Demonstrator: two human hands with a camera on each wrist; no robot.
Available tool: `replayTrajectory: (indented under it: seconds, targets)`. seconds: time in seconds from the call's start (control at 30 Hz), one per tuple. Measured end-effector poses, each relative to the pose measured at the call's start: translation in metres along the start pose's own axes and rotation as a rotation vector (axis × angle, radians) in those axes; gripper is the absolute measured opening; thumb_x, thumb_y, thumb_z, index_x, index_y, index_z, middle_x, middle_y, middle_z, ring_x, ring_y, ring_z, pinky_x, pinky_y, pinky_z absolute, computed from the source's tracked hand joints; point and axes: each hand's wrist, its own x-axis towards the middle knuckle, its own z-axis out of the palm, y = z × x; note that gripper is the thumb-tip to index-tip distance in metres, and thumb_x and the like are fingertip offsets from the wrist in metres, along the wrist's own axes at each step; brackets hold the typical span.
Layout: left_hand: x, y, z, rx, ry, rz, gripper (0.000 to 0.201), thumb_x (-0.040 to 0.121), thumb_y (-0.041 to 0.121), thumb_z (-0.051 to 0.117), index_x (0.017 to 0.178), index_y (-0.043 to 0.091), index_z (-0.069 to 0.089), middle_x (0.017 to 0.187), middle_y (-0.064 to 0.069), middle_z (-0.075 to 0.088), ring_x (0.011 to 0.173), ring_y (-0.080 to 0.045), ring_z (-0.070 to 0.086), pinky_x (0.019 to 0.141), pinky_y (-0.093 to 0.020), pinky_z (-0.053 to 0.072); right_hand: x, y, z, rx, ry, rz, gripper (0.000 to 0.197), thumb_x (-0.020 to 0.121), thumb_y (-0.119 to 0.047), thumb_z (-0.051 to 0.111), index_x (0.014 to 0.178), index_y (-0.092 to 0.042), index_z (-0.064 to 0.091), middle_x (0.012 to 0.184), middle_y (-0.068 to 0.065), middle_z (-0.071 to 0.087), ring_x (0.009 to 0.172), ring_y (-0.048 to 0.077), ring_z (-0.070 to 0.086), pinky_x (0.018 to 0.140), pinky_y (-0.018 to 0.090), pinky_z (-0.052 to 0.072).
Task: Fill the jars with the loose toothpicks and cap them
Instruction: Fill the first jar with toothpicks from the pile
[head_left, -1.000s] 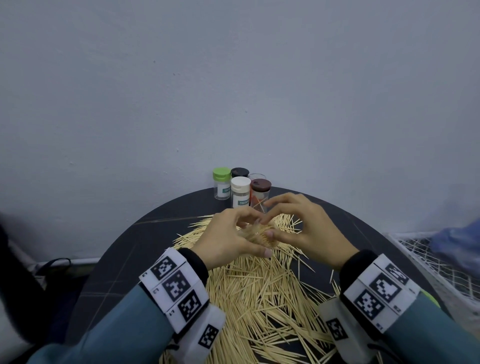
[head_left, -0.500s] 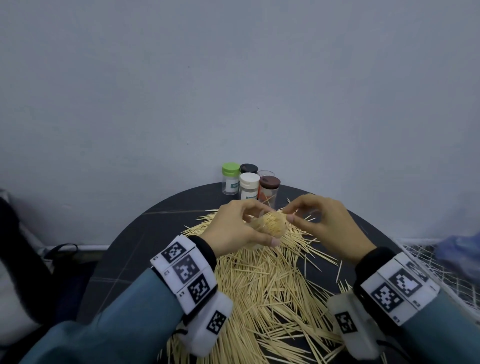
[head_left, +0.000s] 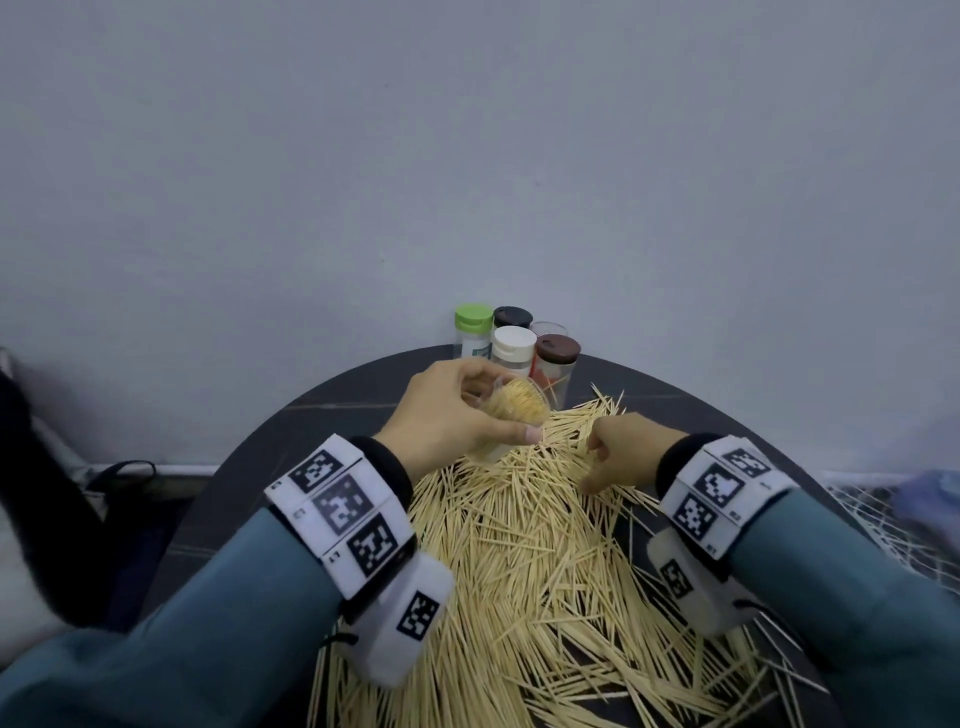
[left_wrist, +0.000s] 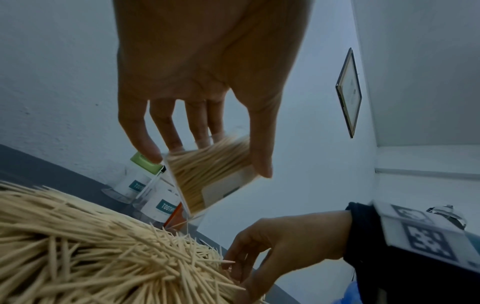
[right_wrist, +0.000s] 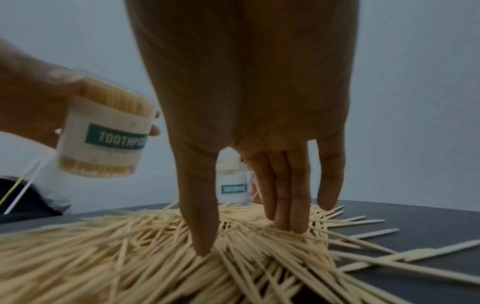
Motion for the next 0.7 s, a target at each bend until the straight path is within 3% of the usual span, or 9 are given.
replayTrajectory:
  seconds: [0.13,0.33,0.47,0.57,0.63,0.7]
  targets:
    - [0.008,-0.004,-0.004,-0.007,-0.018,-0.022,0.055,0.061,0.025,0.086,0.111,0.025,0.062,0.095,0.016,0.059,0.089,0.003,0.053,0.068,-0.008,0.037,0.008,-0.001,0.008,-0.041,0.011,-0.002,0.047,0.082,-0.036,0.067,0.116,-0.007,0.053,0.113,0.005,0.057,0.105,0.021,0.055,0.087,0.030,0.046]
    - [0.014,-0.009,-0.003,-0.015,-0.017,-0.040,0.057,0.059,0.025,0.087,0.111,0.024,0.064,0.104,0.007,0.064,0.100,-0.007,0.056,0.076,-0.016,0.041,0.006,-0.006,0.012,-0.163,0.071,-0.074,0.033,0.088,-0.032,0.057,0.111,-0.009,0.058,0.120,0.007,0.051,0.113,0.023,0.047,0.098,0.037,0.041]
    - [0.012,-0.010,-0.001,0.013,-0.025,-0.023,0.058,0.059,0.026,0.087,0.112,0.022,0.065,0.106,0.006,0.065,0.097,-0.005,0.056,0.073,-0.011,0.039,0.000,-0.014,0.011,-0.200,0.028,-0.087,0.028,0.093,-0.026,0.048,0.110,-0.006,0.058,0.113,0.008,0.059,0.098,0.023,0.053,0.092,0.035,0.042]
    - [0.010,-0.012,0.001,0.062,-0.027,-0.020,0.060,0.057,0.029,0.088,0.113,0.023,0.065,0.109,0.006,0.066,0.100,-0.006,0.057,0.072,-0.009,0.038,0.000,-0.017,0.010,-0.164,-0.008,-0.095,0.020,0.096,-0.018,0.040,0.093,-0.005,0.055,0.110,0.013,0.058,0.091,0.023,0.051,0.082,0.031,0.043]
    - [0.007,-0.012,0.000,0.084,-0.031,-0.028,0.060,0.058,0.029,0.088,0.113,0.024,0.065,0.111,0.007,0.065,0.103,-0.007,0.057,0.074,-0.012,0.040,-0.001,-0.018,0.008,-0.141,-0.045,-0.101,0.026,0.099,-0.017,0.034,0.103,-0.001,0.055,0.118,0.015,0.058,0.098,0.024,0.053,0.084,0.029,0.042]
    - [0.004,-0.011,-0.002,0.094,-0.028,-0.026,0.061,0.058,0.029,0.088,0.114,0.025,0.064,0.111,0.008,0.064,0.104,-0.008,0.057,0.076,-0.013,0.040,-0.002,-0.018,0.006,-0.092,-0.091,-0.109,0.029,0.101,-0.018,0.031,0.105,0.000,0.053,0.116,0.015,0.058,0.093,0.021,0.051,0.082,0.027,0.043]
